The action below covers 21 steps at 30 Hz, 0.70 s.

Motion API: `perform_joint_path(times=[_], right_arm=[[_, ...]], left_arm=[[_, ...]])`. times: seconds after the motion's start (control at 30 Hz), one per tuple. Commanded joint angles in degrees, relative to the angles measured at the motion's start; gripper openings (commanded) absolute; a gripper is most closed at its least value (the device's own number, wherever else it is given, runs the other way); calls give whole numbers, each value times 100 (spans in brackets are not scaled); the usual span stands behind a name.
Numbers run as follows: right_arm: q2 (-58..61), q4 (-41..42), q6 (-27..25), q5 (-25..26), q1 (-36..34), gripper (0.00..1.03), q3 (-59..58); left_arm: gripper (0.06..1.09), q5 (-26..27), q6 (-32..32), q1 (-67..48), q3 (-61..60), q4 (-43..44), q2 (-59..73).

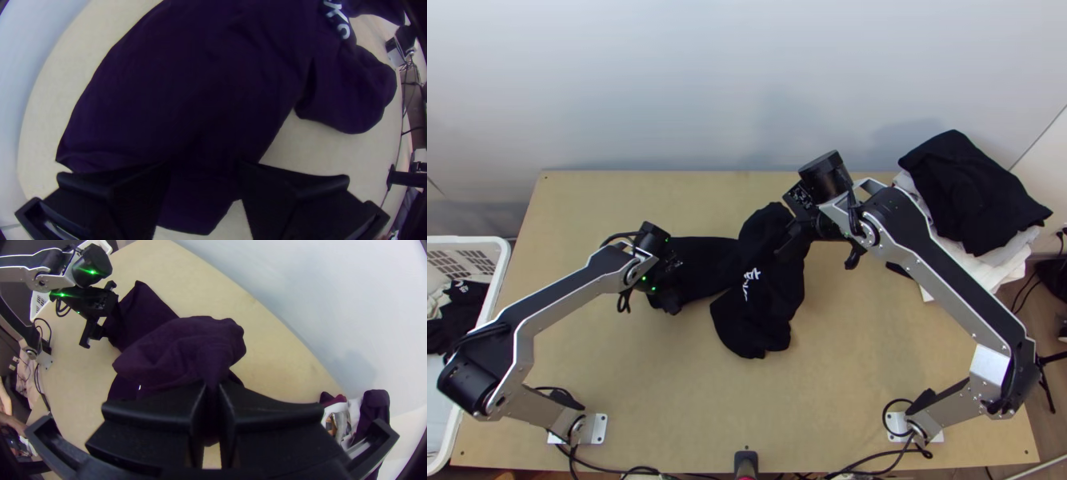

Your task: Fold the t-shirt

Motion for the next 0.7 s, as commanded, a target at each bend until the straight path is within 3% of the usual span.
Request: perform_joint_path(times=[0.0,0.1,0.13,0.23,0.33,0.5,0.67], right_arm=[[20,-4,-51,56,-10,3,1],[20,-4,-60,56,-10,3,-25],[20,-4,-60,56,-10,3,-25],[12,-4,-60,56,-1,3,1],[-94,-4,-69,47,7,3,27],[-401,-118,-60,30,183,3,563],[-551,-224,-166,206,535,3,1548]], left_arm=[[29,269,96,78,-237,934,204],[11,348,132,166,-246,943,204],[10,357,140,219,-255,916,195],[10,401,193,438,-158,591,-60],[10,1139,158,904,475,-499,-543],[10,1825,79,1845,1450,-1518,-1255],[10,2053,-115,2504,2092,-1826,-1571]])
